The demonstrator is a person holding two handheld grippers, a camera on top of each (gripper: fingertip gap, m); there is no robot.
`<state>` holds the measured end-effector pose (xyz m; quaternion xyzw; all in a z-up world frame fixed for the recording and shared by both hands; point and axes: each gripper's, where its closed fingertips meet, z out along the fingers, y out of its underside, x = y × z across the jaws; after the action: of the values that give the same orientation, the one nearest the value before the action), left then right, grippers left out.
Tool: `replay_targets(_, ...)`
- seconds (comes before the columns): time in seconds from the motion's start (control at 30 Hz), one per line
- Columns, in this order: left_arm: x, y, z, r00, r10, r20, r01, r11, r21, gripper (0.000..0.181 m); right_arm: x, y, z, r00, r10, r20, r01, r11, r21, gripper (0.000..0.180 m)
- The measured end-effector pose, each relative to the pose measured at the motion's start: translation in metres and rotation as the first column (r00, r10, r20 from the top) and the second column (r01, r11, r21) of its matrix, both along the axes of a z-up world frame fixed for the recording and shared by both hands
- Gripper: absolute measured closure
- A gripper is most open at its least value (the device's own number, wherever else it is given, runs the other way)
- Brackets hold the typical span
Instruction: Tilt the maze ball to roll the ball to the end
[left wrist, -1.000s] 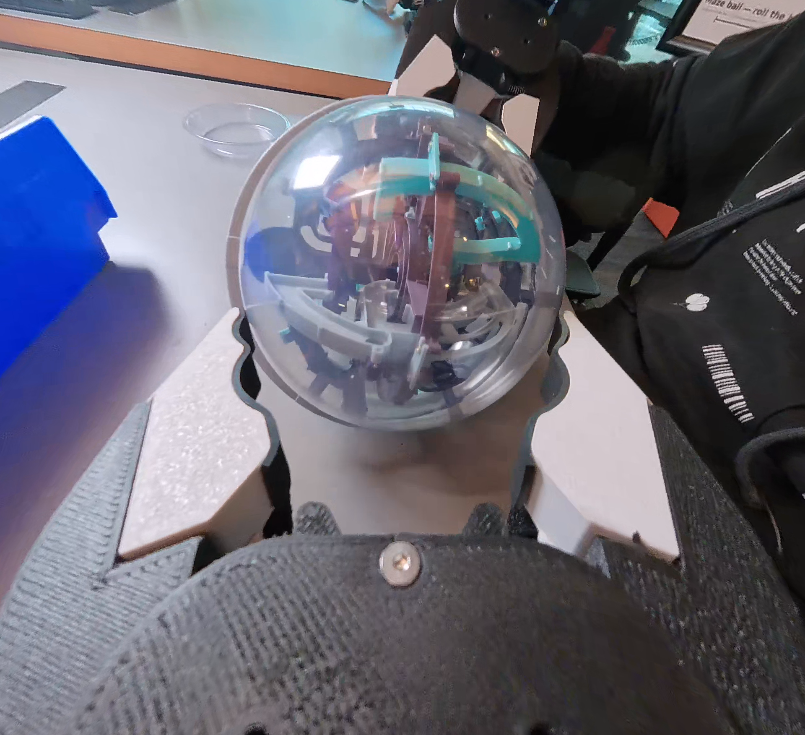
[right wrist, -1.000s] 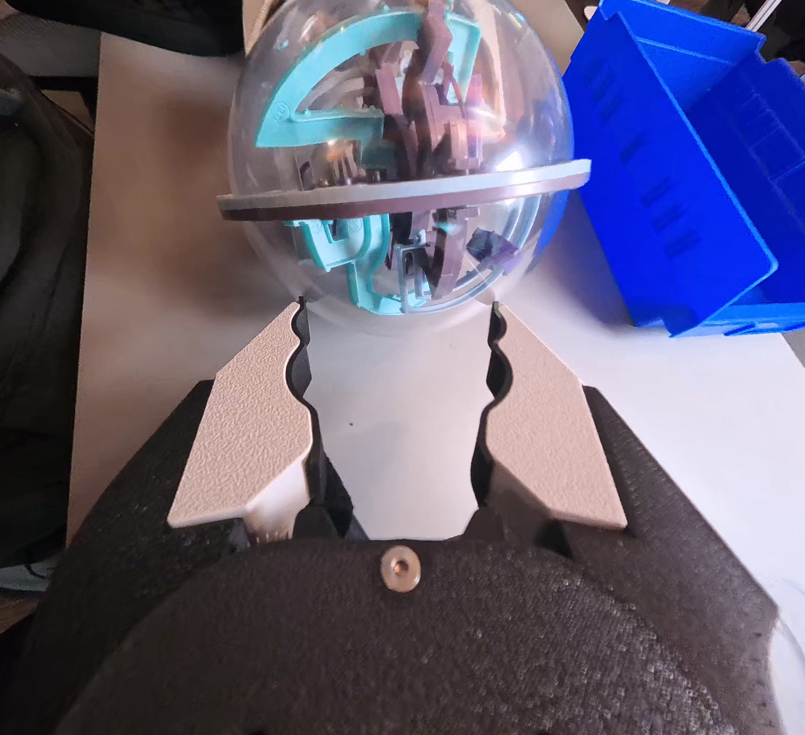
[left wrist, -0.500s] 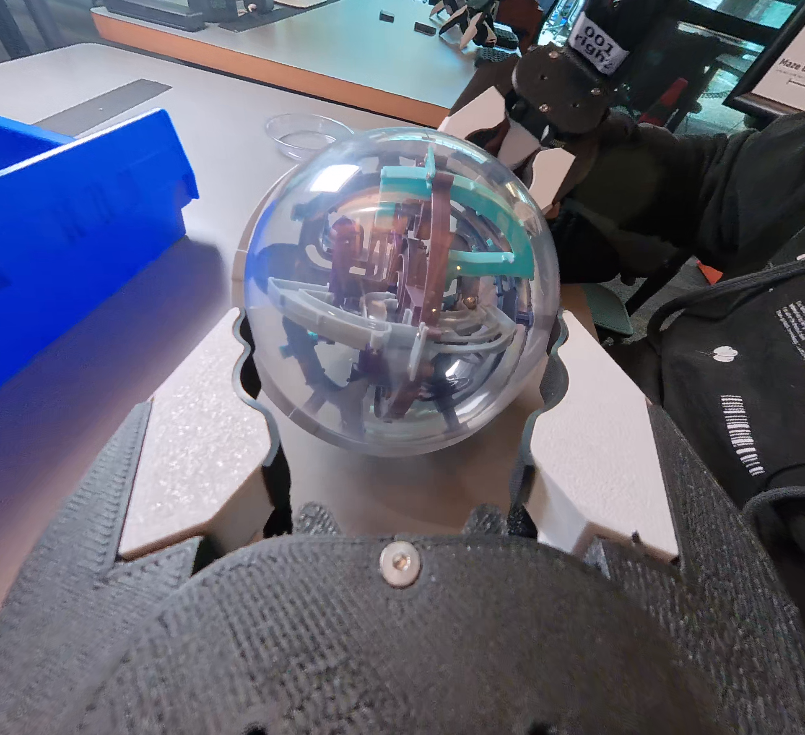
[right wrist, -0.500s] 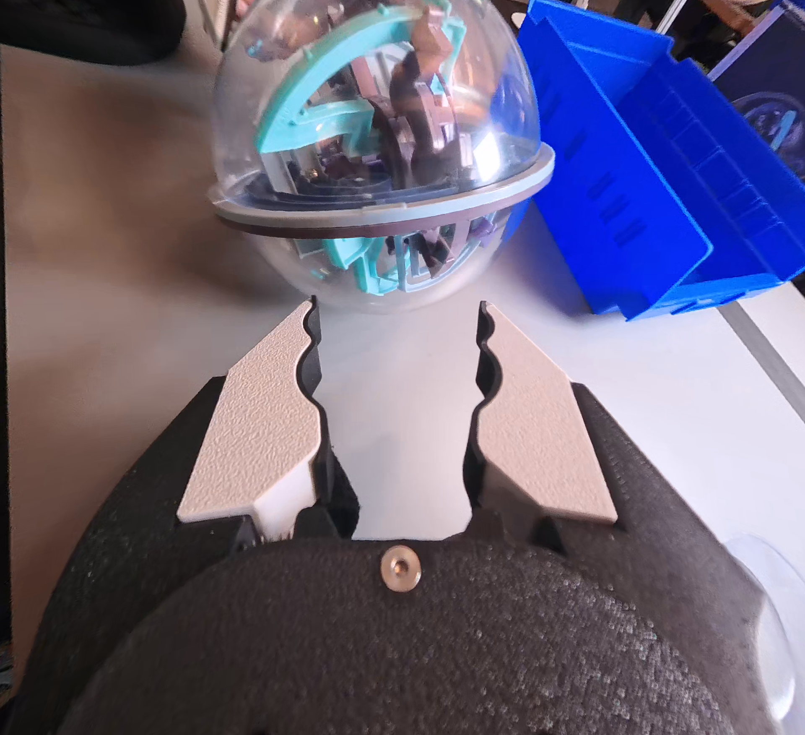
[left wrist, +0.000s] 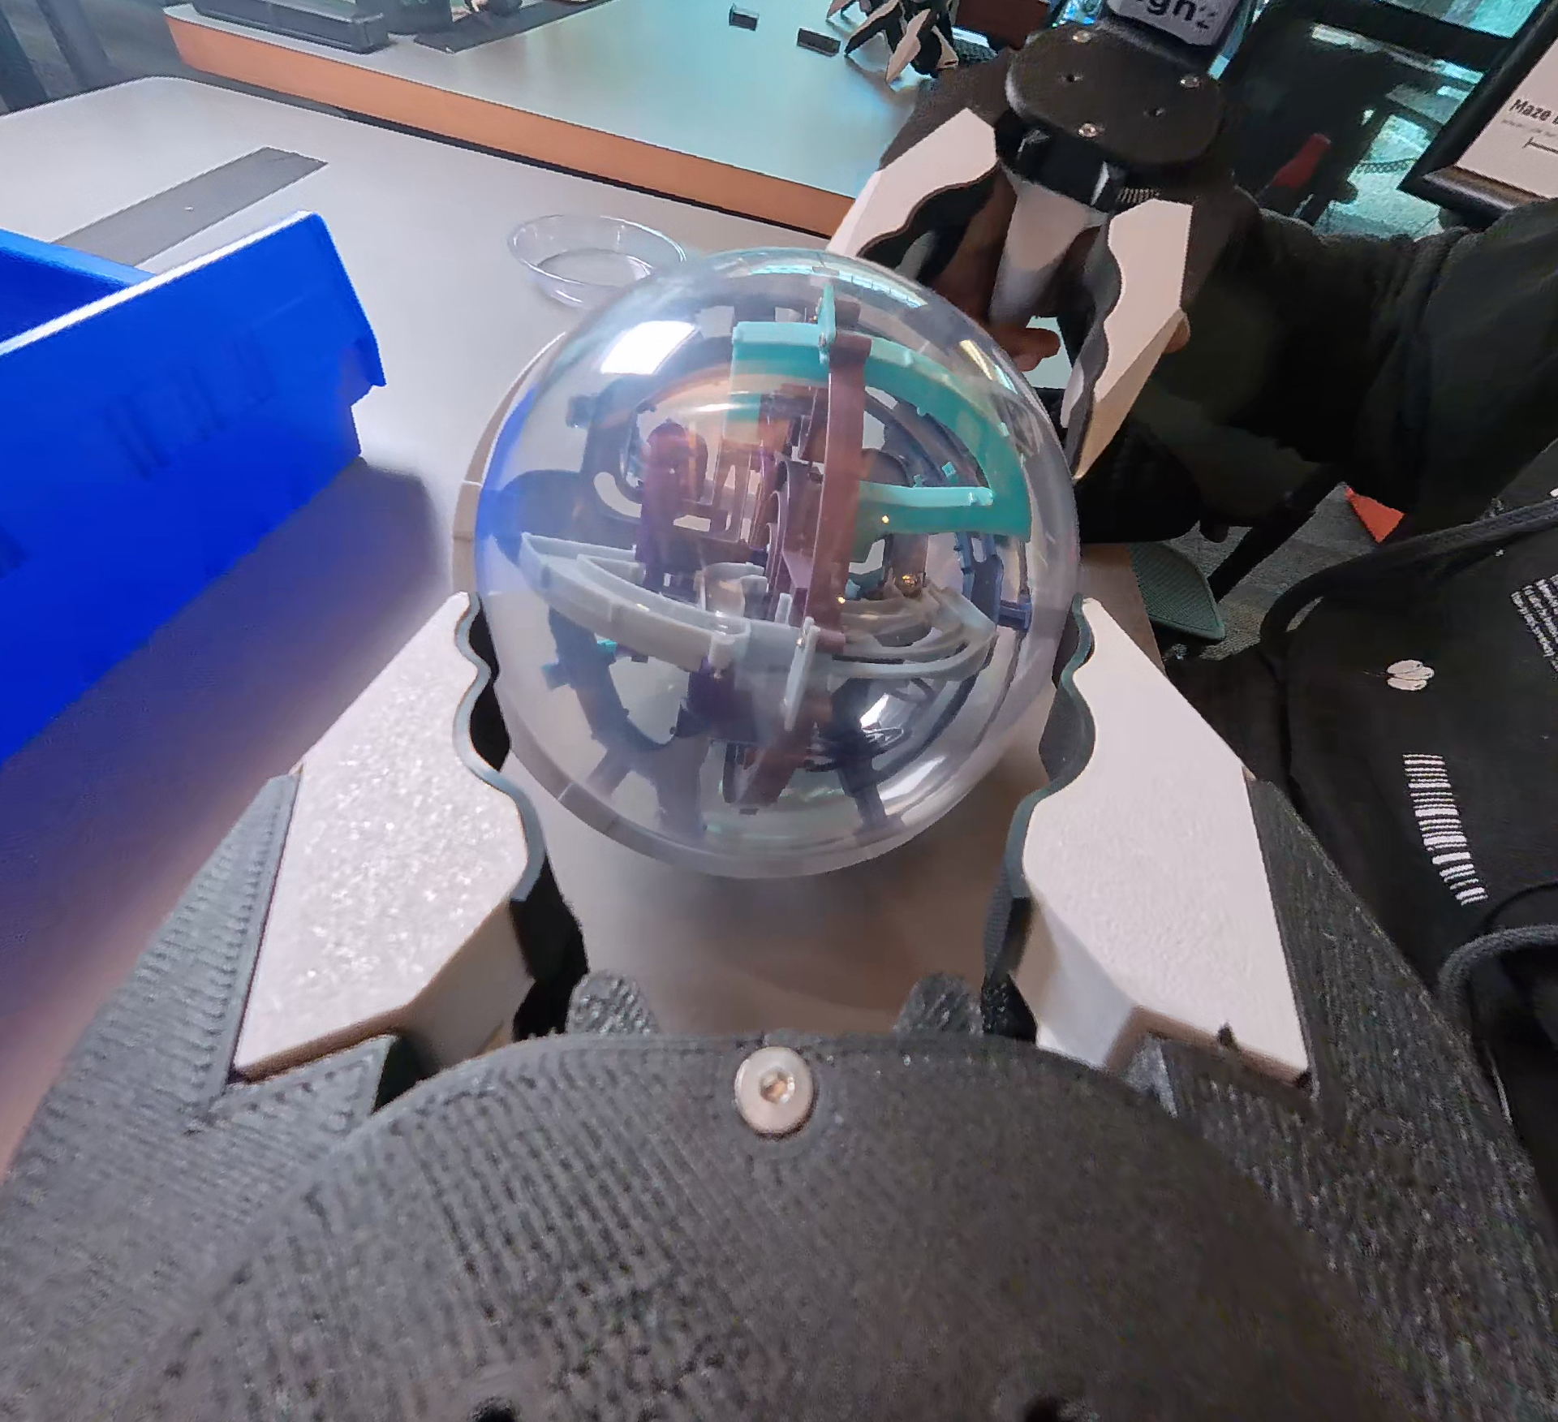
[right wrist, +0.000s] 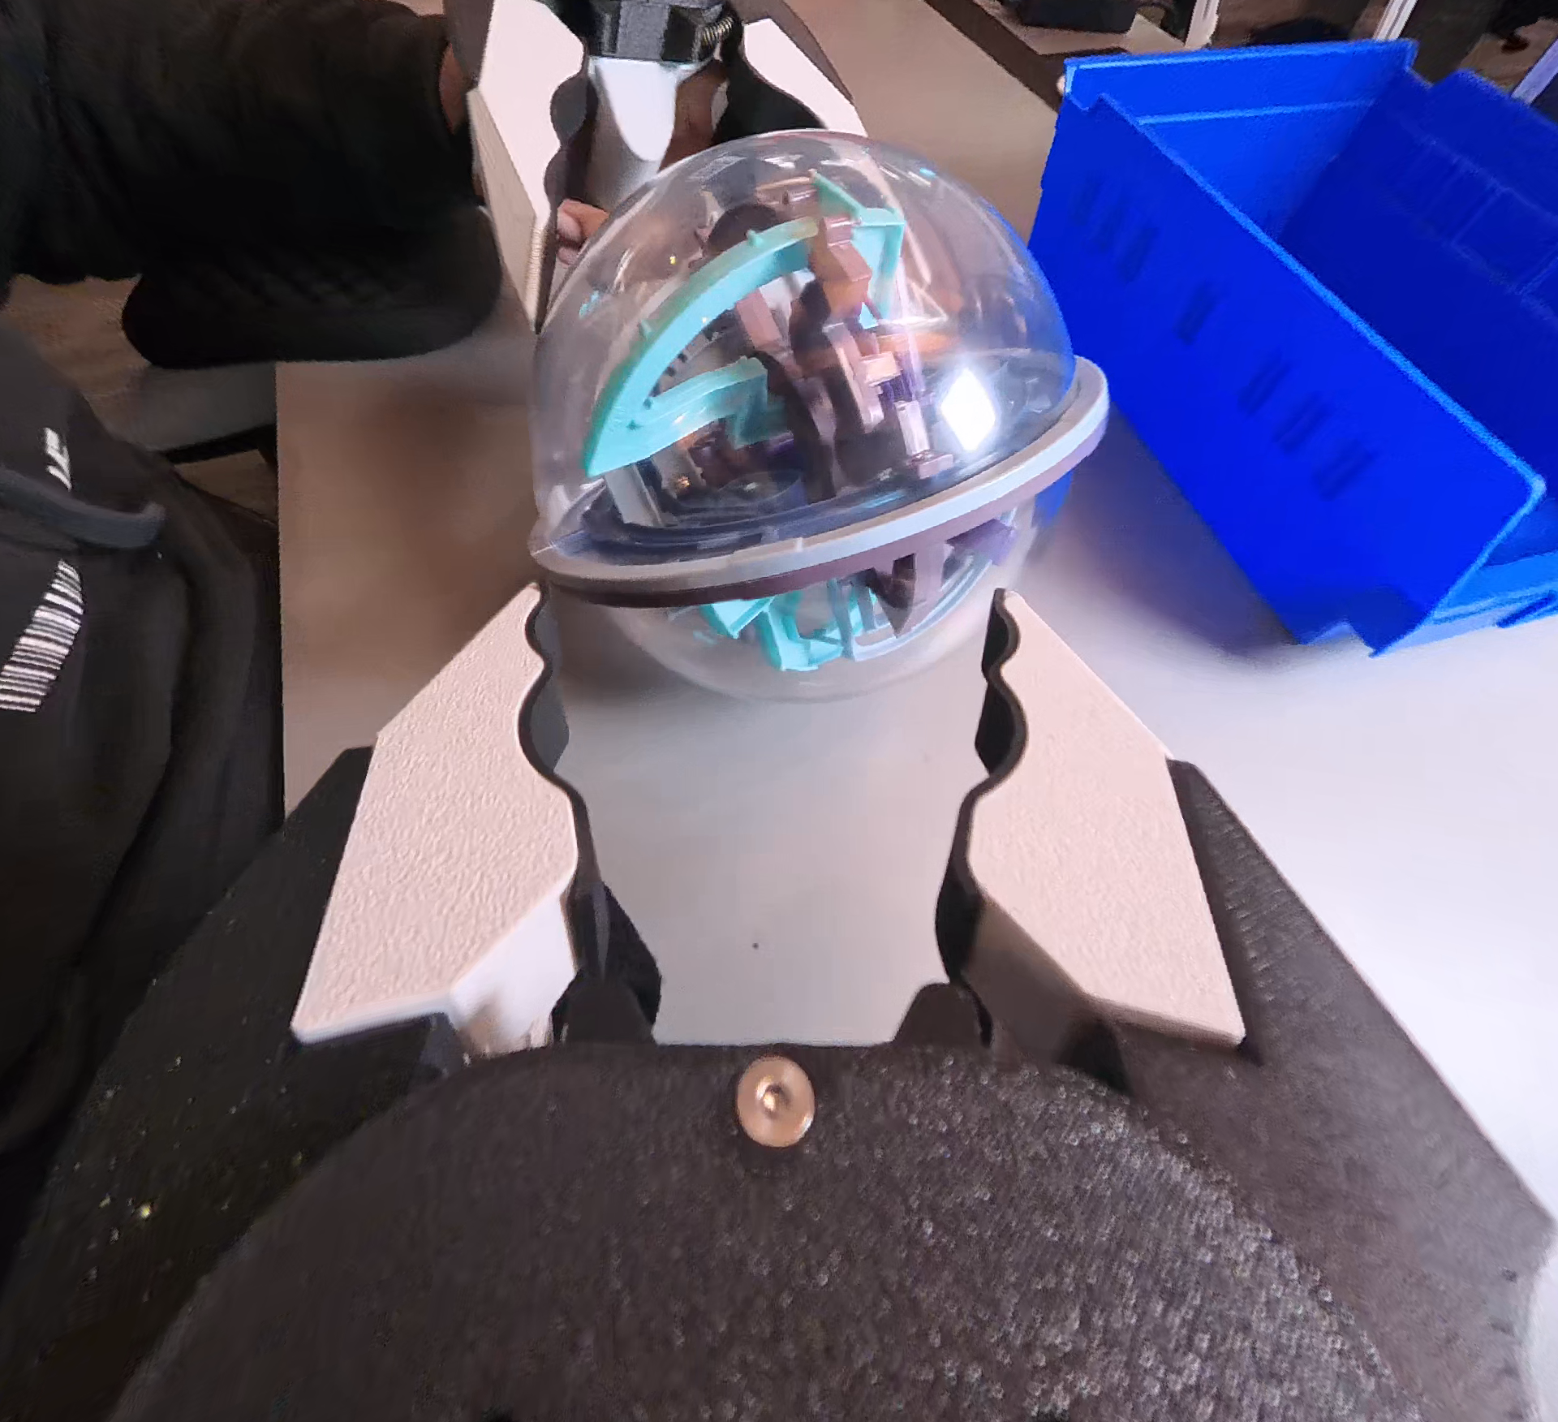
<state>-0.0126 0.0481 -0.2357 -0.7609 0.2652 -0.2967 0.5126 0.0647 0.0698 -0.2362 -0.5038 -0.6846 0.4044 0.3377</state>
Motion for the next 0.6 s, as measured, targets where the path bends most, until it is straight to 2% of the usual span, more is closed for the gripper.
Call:
replay_targets(0.37, -0.003, 0.010, 0.012, 0.997, 0.051, -0.054, -0.055, 0.995, -0.084, 0.051, -0.011, 0.006, -0.028, 0.993, 0.104, 0.063, -0.086, 0.968, -0.236, 0.094)
replay_targets(0.6, 0.003, 0.013, 0.018, 0.985, 0.081, -0.150, -0.090, 0.995, -0.051, 0.052, -0.017, 0.000, -0.047, 0.980, 0.164, 0.115, -0.132, 0.960, -0.248, 0.092)
